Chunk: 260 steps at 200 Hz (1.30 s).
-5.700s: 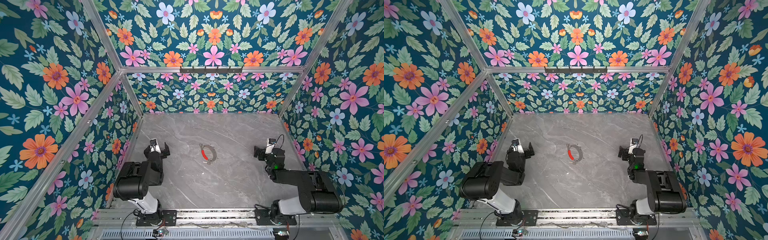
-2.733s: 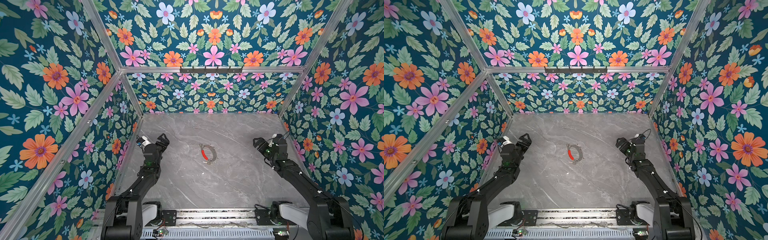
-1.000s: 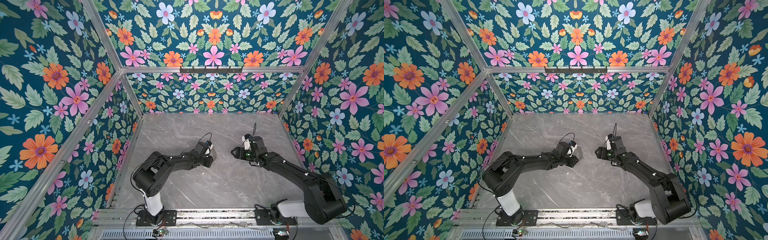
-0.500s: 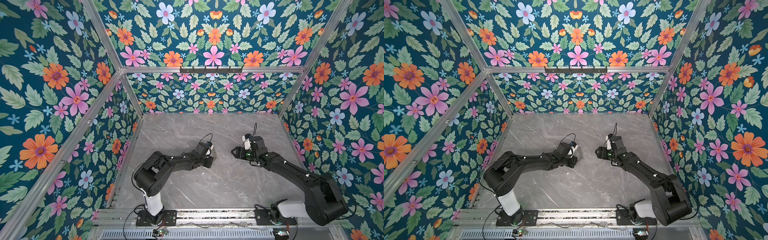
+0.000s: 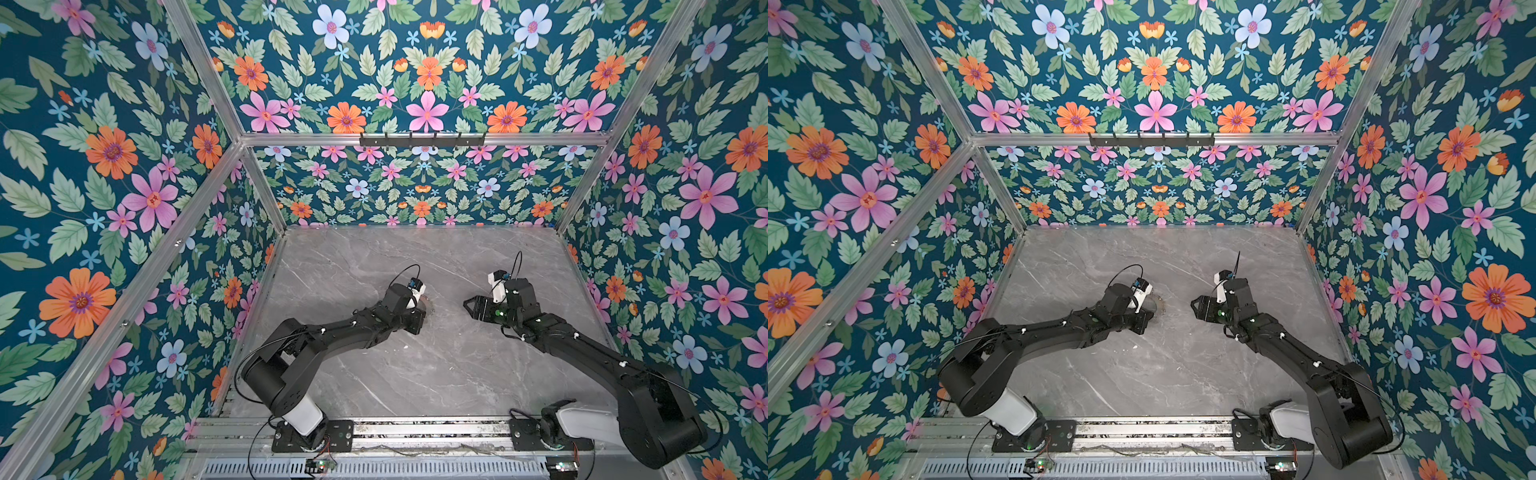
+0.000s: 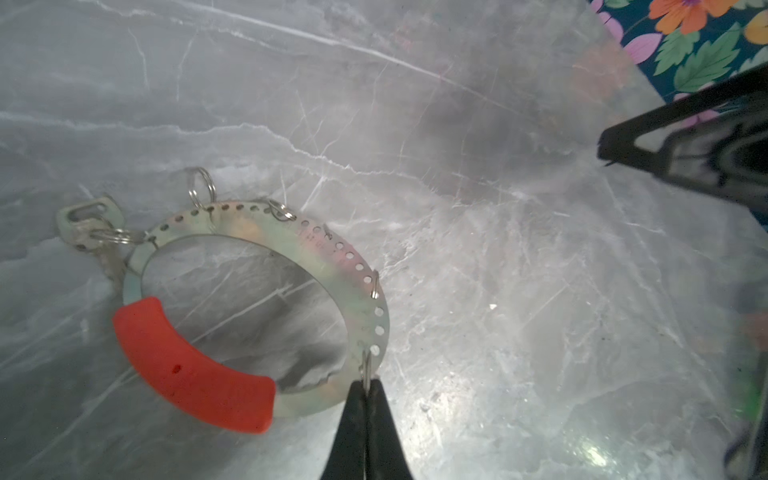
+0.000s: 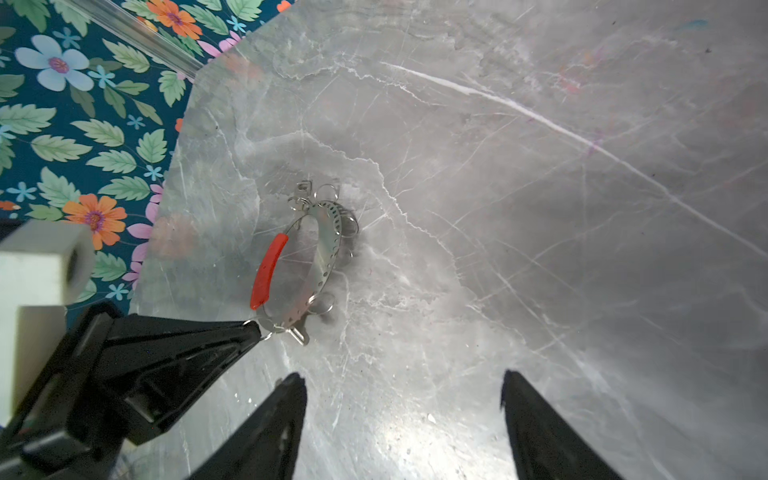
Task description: Remove the keys from the keyring
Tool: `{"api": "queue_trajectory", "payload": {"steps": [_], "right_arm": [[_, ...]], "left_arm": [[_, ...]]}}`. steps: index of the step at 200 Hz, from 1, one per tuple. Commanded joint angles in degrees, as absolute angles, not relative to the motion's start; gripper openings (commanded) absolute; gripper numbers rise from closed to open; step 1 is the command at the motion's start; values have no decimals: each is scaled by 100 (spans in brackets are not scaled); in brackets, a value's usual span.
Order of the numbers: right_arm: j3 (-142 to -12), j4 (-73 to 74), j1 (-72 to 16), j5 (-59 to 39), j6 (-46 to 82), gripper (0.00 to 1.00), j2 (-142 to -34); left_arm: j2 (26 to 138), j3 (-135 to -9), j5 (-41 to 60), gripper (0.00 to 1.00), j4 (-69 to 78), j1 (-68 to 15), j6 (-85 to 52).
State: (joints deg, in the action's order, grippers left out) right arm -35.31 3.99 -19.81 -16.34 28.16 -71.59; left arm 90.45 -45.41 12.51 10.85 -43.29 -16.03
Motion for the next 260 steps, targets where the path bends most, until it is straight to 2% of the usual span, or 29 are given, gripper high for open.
{"api": "queue_trajectory", "payload": {"steps": [1,26,59,99,135,169,260], "right_arm": [[-3528,956,-1986,-2070,2728,75,-6972],[-3373,1275,-1987,-2684,2624,72,-6661],[-3046,2161,-1992,-3786,2645,58,-6248],[-2792,2966,-2058,-4746,2780,48,-5994],[-2910,2614,-2569,-4704,2331,38,-5703],[-2942,2717,-2751,-4674,2327,33,-5587],[-3080,2793,-2777,-4798,2468,32,-5443]], "left_arm": [[8758,-4484,1476,0,1158,-4336,-1477],[8367,-4369,1755,0,1164,-4358,-1518],[7818,-4247,2289,0,1295,-4403,-1556],[7163,-4078,2858,0,1647,-4547,-1534],[6706,-3979,3148,0,1890,-4587,-1661],[6467,-3973,3255,0,1994,-4622,-1759],[6179,-3954,3555,0,2066,-4722,-1802]]}}
